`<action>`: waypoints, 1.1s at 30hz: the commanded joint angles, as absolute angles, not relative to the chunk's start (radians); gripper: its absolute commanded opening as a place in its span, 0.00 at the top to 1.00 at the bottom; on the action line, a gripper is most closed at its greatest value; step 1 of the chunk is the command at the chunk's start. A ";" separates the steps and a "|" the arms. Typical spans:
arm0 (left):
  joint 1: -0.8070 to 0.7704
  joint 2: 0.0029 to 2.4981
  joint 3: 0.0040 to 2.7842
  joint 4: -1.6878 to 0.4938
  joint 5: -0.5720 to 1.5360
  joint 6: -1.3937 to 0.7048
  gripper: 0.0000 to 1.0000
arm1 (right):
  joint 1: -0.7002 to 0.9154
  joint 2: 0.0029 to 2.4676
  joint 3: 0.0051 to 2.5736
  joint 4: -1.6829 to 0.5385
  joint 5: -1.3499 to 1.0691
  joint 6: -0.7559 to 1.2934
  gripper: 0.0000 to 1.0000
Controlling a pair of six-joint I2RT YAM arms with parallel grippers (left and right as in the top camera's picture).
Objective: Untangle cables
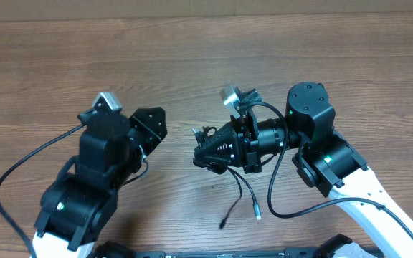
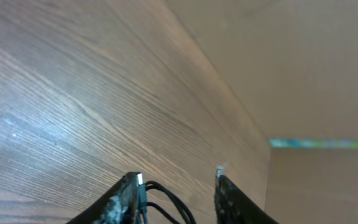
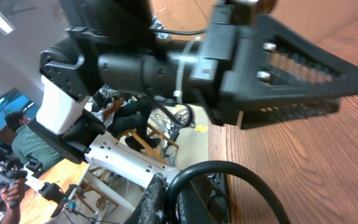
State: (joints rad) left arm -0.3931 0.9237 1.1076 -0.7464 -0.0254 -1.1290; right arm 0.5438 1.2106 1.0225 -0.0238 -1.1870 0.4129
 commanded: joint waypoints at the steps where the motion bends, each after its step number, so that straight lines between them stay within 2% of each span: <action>1: -0.392 0.900 1.123 -0.742 0.064 -1.037 0.65 | 0.543 1.190 1.034 -0.017 -1.106 0.465 0.96; 5: -0.392 0.900 1.123 -0.735 0.175 -1.015 0.53 | 0.543 1.190 1.034 -0.012 -0.934 0.609 0.96; 10: -0.391 0.900 1.123 -0.667 0.293 -0.835 0.55 | 0.527 1.190 1.034 0.060 -0.852 0.732 0.96; 19: -0.392 0.901 1.123 -0.641 0.611 -0.171 0.60 | 0.488 1.190 1.034 0.070 -0.879 0.762 0.96; 24: -0.392 0.903 1.123 -0.700 0.523 -0.059 0.60 | 0.489 1.190 1.034 0.104 -0.925 0.768 0.96; 28: -0.392 0.903 1.123 -0.704 0.445 -0.059 0.46 | 0.489 1.190 1.034 0.112 -0.976 0.786 0.96; 33: -0.392 0.915 1.123 -0.702 0.431 -0.060 0.44 | 0.489 1.190 1.034 0.113 -1.005 0.821 0.96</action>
State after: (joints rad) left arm -0.3931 0.9058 1.1076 -0.7067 0.4515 -0.0906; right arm 0.4915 1.2106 1.0225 0.0971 -0.9836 0.7948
